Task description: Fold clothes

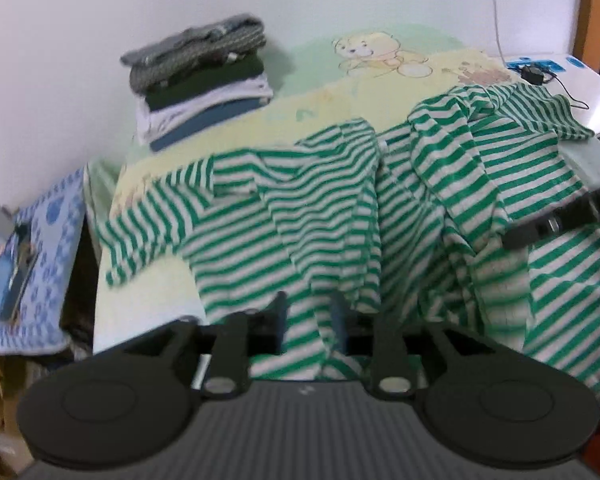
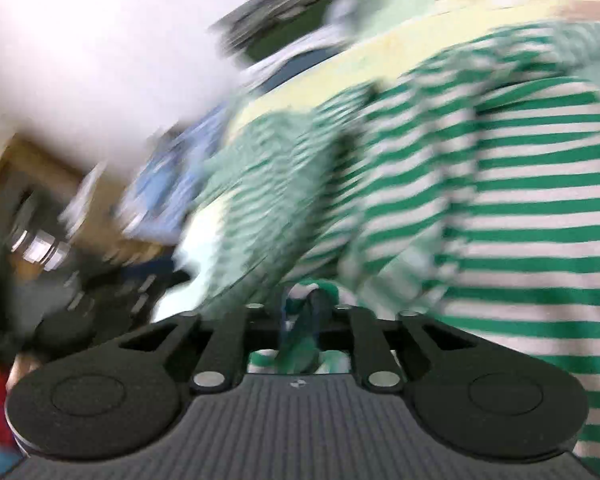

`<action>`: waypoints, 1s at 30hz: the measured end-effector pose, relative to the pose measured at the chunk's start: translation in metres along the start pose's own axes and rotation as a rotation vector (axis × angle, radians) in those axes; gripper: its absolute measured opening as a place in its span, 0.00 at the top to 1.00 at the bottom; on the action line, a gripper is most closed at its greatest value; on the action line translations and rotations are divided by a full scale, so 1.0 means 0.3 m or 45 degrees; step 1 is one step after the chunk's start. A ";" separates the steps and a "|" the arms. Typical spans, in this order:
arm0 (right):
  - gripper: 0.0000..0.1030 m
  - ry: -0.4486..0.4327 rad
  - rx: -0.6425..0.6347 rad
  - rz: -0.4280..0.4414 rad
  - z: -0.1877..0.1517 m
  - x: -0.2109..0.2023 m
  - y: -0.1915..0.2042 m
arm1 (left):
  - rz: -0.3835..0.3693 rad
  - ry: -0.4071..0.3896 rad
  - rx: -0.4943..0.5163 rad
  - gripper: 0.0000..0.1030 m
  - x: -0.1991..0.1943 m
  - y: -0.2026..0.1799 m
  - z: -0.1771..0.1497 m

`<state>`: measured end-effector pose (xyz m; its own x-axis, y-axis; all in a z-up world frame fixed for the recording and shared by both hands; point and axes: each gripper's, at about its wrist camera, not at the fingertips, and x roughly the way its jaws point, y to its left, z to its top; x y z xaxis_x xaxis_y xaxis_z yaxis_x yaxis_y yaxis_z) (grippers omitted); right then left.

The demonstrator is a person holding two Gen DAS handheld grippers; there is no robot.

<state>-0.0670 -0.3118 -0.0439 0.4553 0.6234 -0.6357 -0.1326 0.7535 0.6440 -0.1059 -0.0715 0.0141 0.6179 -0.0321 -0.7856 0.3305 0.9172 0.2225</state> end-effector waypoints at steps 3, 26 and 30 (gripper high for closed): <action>0.69 -0.043 -0.114 -0.132 -0.013 -0.029 0.025 | -0.076 -0.055 0.107 0.64 -0.030 0.014 -0.027; 0.93 -0.181 -0.023 -0.220 -0.083 0.036 0.146 | -0.483 -0.050 0.741 0.64 0.036 -0.160 -0.256; 0.76 -0.206 -0.051 -0.236 -0.106 0.014 0.140 | -0.509 -0.030 0.653 0.92 0.031 -0.120 -0.215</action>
<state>-0.0986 -0.2710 -0.0329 0.6095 0.4349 -0.6628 -0.0673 0.8615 0.5033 -0.1580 -0.0793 -0.0385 0.3901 -0.3456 -0.8534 0.8334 0.5267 0.1677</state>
